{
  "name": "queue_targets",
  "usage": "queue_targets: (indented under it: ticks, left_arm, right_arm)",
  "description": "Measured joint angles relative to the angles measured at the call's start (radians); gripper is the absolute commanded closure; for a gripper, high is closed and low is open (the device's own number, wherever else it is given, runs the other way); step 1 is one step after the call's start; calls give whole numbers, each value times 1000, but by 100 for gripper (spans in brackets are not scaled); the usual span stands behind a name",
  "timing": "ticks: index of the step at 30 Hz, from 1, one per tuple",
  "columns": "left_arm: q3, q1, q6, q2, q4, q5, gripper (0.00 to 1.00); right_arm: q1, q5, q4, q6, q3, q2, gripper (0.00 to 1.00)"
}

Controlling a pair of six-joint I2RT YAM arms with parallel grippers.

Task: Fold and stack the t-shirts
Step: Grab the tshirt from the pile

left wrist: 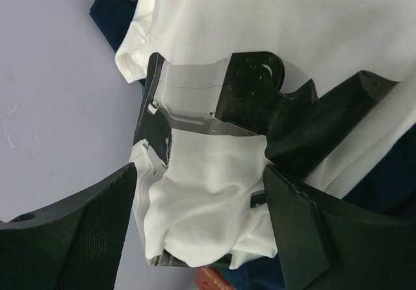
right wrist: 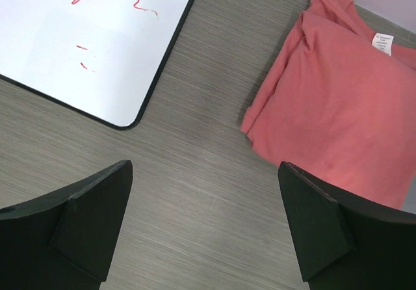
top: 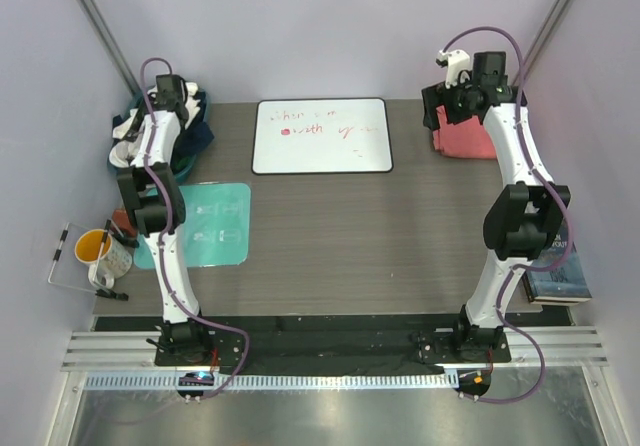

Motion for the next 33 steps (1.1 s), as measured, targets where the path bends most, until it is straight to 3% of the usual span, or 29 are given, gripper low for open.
queue_targets:
  ticks: [3, 5, 9, 10, 11, 15, 16, 17, 26, 33]
  left_arm:
    - [3, -1, 0, 5, -2, 1, 27]
    - [13, -1, -5, 11, -10, 8, 40]
    - [14, 0, -18, 15, -18, 36, 45]
    - [14, 0, -19, 19, -18, 37, 51]
    - [14, 0, -19, 24, -17, 39, 65]
    - [55, 1, -28, 69, -32, 55, 74]
    - [70, 2, -30, 83, -39, 58, 95]
    - [79, 3, -32, 90, -44, 62, 100]
    - [77, 23, -105, 71, -48, 145, 100]
    - [27, 13, -190, -107, -32, 274, 100]
  right_arm:
    - [7, 9, -9, -2, 22, 7, 0]
    - [12, 16, -10, -3, 31, 8, 0]
    - [25, 24, -11, -4, 36, 8, 0]
    - [27, 27, -13, -5, 36, 8, 0]
    - [27, 29, -14, -7, 36, 8, 0]
    - [31, 39, -14, -12, 36, 8, 0]
    - [32, 43, -14, -15, 36, 8, 0]
    - [32, 46, -15, -18, 36, 8, 0]
    - [66, 79, -15, -43, 36, 8, 0]
    - [77, 95, -15, -56, 35, 8, 0]
